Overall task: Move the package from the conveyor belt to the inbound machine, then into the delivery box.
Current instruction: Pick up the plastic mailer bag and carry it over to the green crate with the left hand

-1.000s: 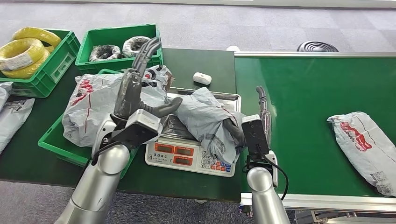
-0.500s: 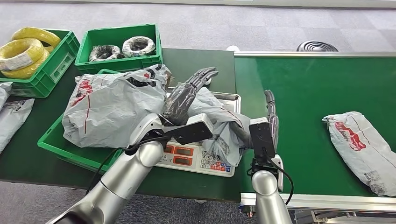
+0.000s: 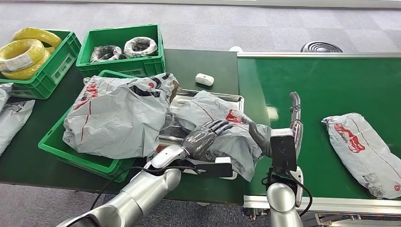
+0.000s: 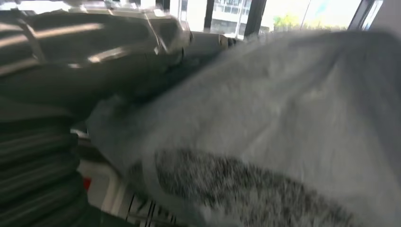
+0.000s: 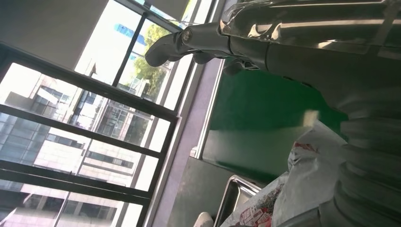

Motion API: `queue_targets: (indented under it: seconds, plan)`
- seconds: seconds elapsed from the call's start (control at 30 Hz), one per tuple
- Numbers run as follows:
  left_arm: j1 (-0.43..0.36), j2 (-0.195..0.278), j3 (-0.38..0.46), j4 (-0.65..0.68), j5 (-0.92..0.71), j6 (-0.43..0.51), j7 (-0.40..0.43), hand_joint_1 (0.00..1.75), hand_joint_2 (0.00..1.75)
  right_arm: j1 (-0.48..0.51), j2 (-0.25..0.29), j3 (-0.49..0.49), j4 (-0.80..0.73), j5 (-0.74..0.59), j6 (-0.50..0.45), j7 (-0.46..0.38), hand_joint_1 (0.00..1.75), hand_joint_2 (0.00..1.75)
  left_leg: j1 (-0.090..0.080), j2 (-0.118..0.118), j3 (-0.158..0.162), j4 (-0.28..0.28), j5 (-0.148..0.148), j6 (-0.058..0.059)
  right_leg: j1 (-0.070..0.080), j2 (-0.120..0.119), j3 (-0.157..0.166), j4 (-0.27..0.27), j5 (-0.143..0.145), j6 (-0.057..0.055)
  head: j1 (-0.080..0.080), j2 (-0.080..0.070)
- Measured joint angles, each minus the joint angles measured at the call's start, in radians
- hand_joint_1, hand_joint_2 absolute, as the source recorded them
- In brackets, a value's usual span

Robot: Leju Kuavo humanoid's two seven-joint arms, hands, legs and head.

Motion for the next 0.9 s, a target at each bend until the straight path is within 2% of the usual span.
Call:
queue_targets:
  seconds: [0.03, 0.07, 0.17, 0.2, 0.6, 0.9]
  plan:
    - [0.002, -0.002, -0.005, 0.022, -0.006, 0.004, 0.003, 0.00, 1.75, 0.007, 0.000, 0.000, -0.016, 0.001, 0.000, -0.002, 0.00, 1.75, 0.000, 0.000, 0.000, 0.000, 0.000, 0.000, 0.000, 0.000, 0.000, 0.000, 0.000, 0.000, 0.000, 0.000]
    - [0.003, -0.004, -0.009, 0.041, -0.011, 0.008, 0.004, 0.37, 1.75, 0.013, 0.000, 0.000, -0.031, 0.001, 0.000, -0.004, 0.00, 1.75, 0.000, 0.000, 0.000, 0.000, 0.000, 0.000, 0.000, 0.000, 0.000, 0.000, 0.000, 0.000, 0.000, 0.000]
    - [0.003, -0.009, -0.015, 0.085, -0.017, 0.018, 0.007, 1.66, 1.75, 0.028, 0.001, 0.004, -0.073, 0.001, 0.000, -0.012, 0.00, 1.75, 0.000, -0.001, 0.001, 0.000, 0.000, 0.000, 0.000, 0.000, 0.002, 0.000, 0.000, 0.000, 0.000, 0.000]
    - [0.002, -0.011, -0.016, 0.096, -0.018, 0.022, 0.007, 1.73, 1.75, 0.031, 0.001, 0.007, -0.085, 0.001, 0.000, -0.014, 0.00, 1.75, 0.000, -0.001, 0.002, 0.000, 0.000, 0.000, 0.000, 0.000, 0.003, 0.000, 0.000, 0.000, 0.000, 0.000]
    - [-0.027, -0.021, 0.005, 0.135, -0.024, 0.058, 0.002, 1.75, 1.75, 0.015, 0.002, 0.035, -0.118, -0.007, 0.000, -0.017, 0.00, 1.75, 0.000, -0.001, 0.013, -0.001, 0.000, 0.000, 0.000, -0.001, 0.014, 0.000, 0.000, 0.000, 0.000, 0.000]
    - [-0.015, -0.021, 0.071, 0.132, 0.023, 0.065, -0.054, 1.75, 1.75, -0.001, 0.002, 0.050, -0.107, -0.012, 0.000, -0.018, 0.00, 1.75, 0.000, -0.001, 0.012, -0.001, 0.000, 0.000, 0.001, 0.000, 0.013, 0.000, 0.000, 0.000, 0.000, 0.000]
